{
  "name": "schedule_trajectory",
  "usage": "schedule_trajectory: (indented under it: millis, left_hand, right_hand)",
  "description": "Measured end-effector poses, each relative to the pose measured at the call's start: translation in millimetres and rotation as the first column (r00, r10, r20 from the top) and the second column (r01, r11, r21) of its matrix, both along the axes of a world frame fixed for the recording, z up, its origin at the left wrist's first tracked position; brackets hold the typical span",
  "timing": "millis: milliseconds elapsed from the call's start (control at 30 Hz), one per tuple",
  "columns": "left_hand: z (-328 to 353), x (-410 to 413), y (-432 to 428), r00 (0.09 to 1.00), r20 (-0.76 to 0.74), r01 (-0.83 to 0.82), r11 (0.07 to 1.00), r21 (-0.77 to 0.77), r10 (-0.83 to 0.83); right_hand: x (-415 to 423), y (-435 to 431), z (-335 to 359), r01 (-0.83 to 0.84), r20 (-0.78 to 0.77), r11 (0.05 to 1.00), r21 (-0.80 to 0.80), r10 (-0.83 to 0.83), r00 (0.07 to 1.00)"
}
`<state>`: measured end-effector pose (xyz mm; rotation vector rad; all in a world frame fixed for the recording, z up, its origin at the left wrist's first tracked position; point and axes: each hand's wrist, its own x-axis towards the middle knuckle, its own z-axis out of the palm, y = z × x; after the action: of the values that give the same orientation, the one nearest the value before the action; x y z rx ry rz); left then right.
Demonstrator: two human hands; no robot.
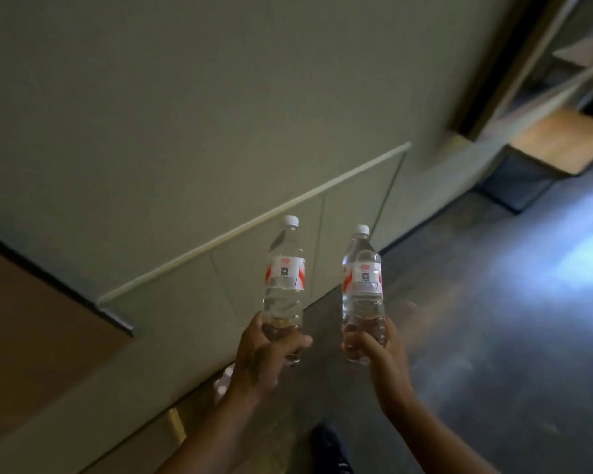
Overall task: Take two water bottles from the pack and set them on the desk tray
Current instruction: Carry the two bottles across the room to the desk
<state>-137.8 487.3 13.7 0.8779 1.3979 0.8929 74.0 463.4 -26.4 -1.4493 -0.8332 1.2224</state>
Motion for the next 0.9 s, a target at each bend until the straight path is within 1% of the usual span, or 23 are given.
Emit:
schedule_trajectory:
  millis: [100, 233, 333, 400, 467, 533, 633, 733, 800, 900]
  left_hand:
    - [2.3, 19.4, -6.9, 0.982, 0.036, 0.185, 0.983, 0.012, -0.186]
    - [2.4, 50.2, -22.5, 0.922, 0.038, 0.385, 0.922, 0.022, -0.386]
    - [-1.4, 81.3, -40.7, 0.852, 0.029, 0.523, 0.852, 0.023, -0.523]
    - [-0.1, 99.6, -51.9, 0.804, 0.041, 0.593, 0.805, 0.020, -0.593]
    - [5.1, 129.4, -74.1, 0.726, 0.042, 0.685, 0.727, 0.051, -0.687]
    - [5.3, 141.3, -82.5, 0.707, 0.027, 0.704, 0.707, 0.063, -0.706]
    - [7.4, 167.6, -111.0, 0.633, 0.003, 0.773, 0.632, 0.061, -0.774]
    - [6.4, 188.6, -136.2, 0.583, -0.017, 0.812, 0.582, 0.040, -0.812]
    - [4.8, 203.1, -149.6, 0.556, -0.048, 0.831, 0.555, 0.035, -0.830]
    - [7.4, 221.5, -167.6, 0.540, -0.054, 0.842, 0.540, 0.016, -0.840]
  right_hand:
    - [13.8, -39.0, 2.0, 0.169, 0.008, 0.986, 0.012, -0.169, 0.986]
    - [30.3, -95.5, 12.2, 0.396, 0.015, 0.918, 0.014, -0.396, 0.918]
    - [44.7, -144.9, 21.3, 0.553, 0.034, 0.833, 0.013, -0.553, 0.832]
    - [51.7, -175.5, 22.5, 0.625, 0.052, 0.781, -0.010, -0.624, 0.780]
    - [64.3, -218.0, 25.7, 0.705, 0.071, 0.709, -0.031, -0.702, 0.709]
    - [66.7, -235.2, 25.0, 0.723, 0.079, 0.690, -0.039, -0.719, 0.691]
    - [75.4, -271.8, 24.9, 0.776, 0.088, 0.628, -0.054, -0.771, 0.630]
    - [88.1, -300.2, 21.3, 0.812, 0.075, 0.579, -0.064, -0.809, 0.583]
    - [97.6, -314.1, 19.2, 0.822, 0.070, 0.562, -0.087, -0.820, 0.568]
    - [112.1, -330.7, 16.7, 0.817, 0.044, 0.569, -0.095, -0.818, 0.574]
